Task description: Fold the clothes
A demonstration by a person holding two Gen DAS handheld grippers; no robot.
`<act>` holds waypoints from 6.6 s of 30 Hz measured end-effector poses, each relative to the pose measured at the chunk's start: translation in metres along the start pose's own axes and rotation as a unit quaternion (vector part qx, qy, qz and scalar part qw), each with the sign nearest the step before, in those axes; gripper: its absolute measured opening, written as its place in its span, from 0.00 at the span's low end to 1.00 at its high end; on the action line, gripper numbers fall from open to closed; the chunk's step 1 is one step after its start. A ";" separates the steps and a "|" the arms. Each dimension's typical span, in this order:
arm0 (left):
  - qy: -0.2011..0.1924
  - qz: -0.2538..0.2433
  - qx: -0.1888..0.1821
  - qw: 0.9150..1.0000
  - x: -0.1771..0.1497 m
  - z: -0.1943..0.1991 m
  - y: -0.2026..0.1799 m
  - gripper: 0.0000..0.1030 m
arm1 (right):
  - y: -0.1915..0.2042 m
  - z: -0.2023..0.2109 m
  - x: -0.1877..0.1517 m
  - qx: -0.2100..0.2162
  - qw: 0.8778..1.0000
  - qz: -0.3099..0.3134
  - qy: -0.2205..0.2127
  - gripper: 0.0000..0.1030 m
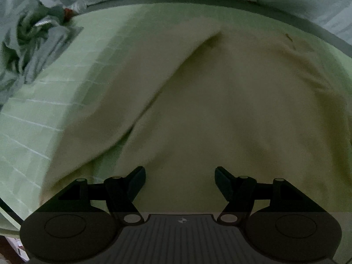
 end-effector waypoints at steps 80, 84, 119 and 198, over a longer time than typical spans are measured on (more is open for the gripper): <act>0.064 0.064 -0.180 0.980 -0.094 0.019 0.093 0.06 | 0.193 0.225 -0.137 0.321 0.936 0.119 0.078 0.03; 0.031 0.135 -0.197 0.971 -0.073 0.045 0.103 0.06 | 0.179 0.239 -0.104 0.345 0.934 0.081 0.046 0.02; -0.103 0.005 -0.188 0.977 0.139 -0.032 0.054 0.36 | 0.256 0.114 0.074 0.290 0.953 0.068 -0.054 0.44; -0.050 0.174 0.081 0.980 -0.058 0.033 0.176 0.62 | 0.014 0.001 -0.022 0.059 0.998 -0.016 0.017 0.42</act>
Point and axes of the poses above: each gripper's, at about its wrist camera, not at the fingertips, and z roughly against the way its jaws point, y to its left, x to its top, the point moved 10 cm from there along -z, roughly the way its jaws point, and after that the axes turned 6 degrees about -y, right-handed, at the moved point
